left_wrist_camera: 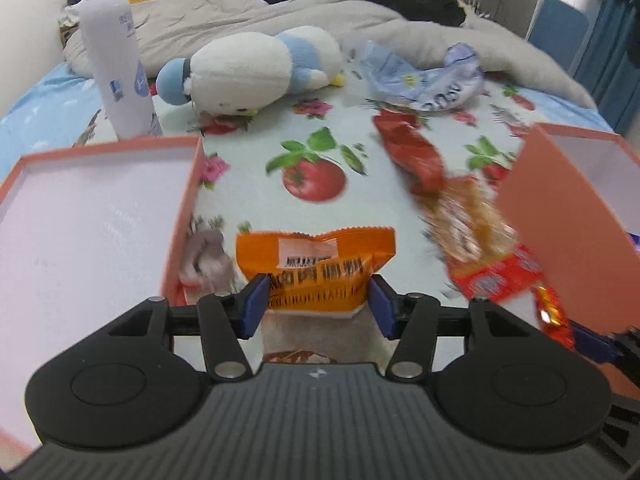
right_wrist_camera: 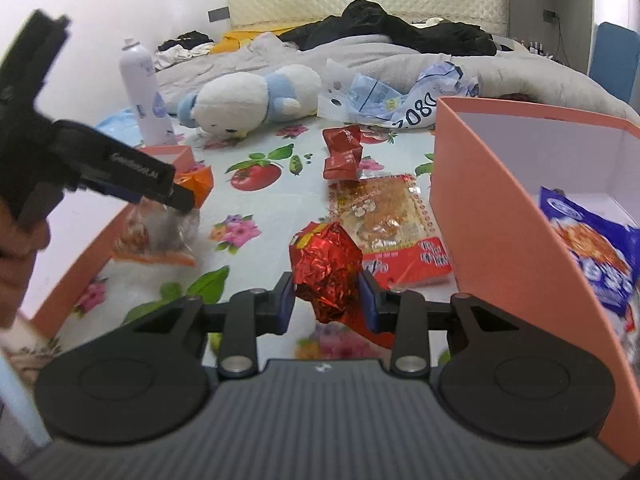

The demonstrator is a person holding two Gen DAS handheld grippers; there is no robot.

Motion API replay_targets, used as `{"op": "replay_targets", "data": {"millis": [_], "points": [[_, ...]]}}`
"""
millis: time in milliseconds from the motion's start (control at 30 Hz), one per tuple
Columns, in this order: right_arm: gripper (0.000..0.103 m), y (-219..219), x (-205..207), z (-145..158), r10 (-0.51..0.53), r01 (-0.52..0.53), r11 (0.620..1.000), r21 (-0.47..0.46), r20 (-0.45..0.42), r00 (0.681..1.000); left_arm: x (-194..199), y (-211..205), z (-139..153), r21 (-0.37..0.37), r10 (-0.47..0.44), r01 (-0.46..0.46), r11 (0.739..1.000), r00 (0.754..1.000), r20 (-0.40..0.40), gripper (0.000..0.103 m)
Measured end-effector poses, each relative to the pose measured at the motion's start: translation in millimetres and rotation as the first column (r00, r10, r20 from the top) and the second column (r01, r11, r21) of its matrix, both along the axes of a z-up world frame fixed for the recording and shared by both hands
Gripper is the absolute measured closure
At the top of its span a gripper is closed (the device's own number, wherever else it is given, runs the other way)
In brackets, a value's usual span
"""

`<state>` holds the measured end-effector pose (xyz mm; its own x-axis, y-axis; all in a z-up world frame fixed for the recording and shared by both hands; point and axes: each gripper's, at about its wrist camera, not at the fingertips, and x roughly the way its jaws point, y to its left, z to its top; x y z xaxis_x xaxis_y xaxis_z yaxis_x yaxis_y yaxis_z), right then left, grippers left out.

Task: Organize snacks
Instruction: 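Lift the orange packet and red candy with both grippers toward the box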

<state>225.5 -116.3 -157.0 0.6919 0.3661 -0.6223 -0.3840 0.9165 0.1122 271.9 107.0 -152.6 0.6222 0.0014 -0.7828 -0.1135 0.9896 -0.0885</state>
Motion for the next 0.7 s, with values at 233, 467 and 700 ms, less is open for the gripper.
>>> {"op": "replay_targets", "data": {"millis": [233,467,700], "points": [[0.066,-23.1,-30.5,19.4,-0.013,0.013,0.998,0.055,-0.006,1.000,-64.0,-29.5,11.9,-0.078,0.013,-0.010,0.997,0.999,0.045,0.049],[0.066,-34.0,-44.8,32.6,-0.009,0.010,0.998,0.066,-0.006,1.000,-99.3,-35.4,9.1,-0.187,0.043,-0.031,0.982,0.997,0.058,0.053],[0.066,-42.3,-56.1,54.3,-0.006,0.006,0.997,0.083,0.010,1.000,-120.4,-41.6,21.0,-0.233,0.059,-0.035,0.972,0.994,0.096,0.057]]}}
